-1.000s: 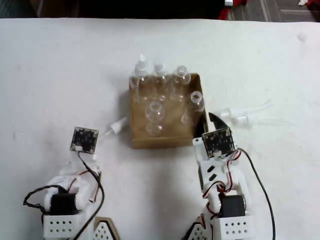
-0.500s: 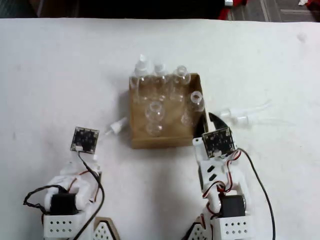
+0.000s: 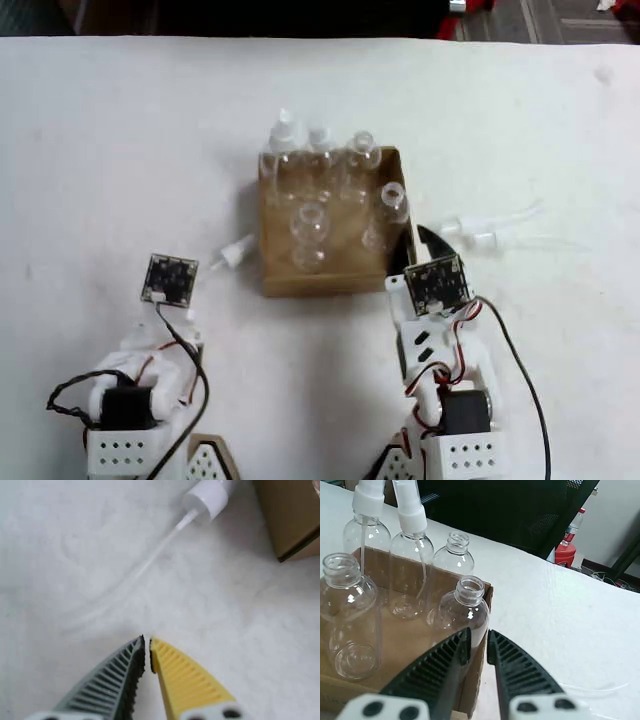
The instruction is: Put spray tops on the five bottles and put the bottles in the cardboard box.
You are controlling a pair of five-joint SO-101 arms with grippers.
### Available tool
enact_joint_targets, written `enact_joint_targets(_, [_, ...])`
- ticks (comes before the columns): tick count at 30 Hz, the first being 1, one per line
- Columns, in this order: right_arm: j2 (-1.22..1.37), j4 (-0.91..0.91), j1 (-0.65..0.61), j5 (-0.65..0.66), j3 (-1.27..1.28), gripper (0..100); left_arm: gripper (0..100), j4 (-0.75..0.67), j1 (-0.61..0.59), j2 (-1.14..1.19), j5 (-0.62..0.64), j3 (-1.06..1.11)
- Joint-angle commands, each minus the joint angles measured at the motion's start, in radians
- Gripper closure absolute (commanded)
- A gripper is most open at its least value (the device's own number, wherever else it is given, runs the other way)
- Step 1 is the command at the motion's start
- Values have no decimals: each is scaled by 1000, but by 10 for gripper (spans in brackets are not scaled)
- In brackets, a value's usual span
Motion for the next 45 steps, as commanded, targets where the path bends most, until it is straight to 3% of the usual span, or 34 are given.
enact_joint_targets(1, [-8,-7,-1,14,8,950,979,6,10,-18,-3,-5])
enact_joint_targets(45, [-7,-30,-5,14,8,950,979,6,10,-18,-3,-5])
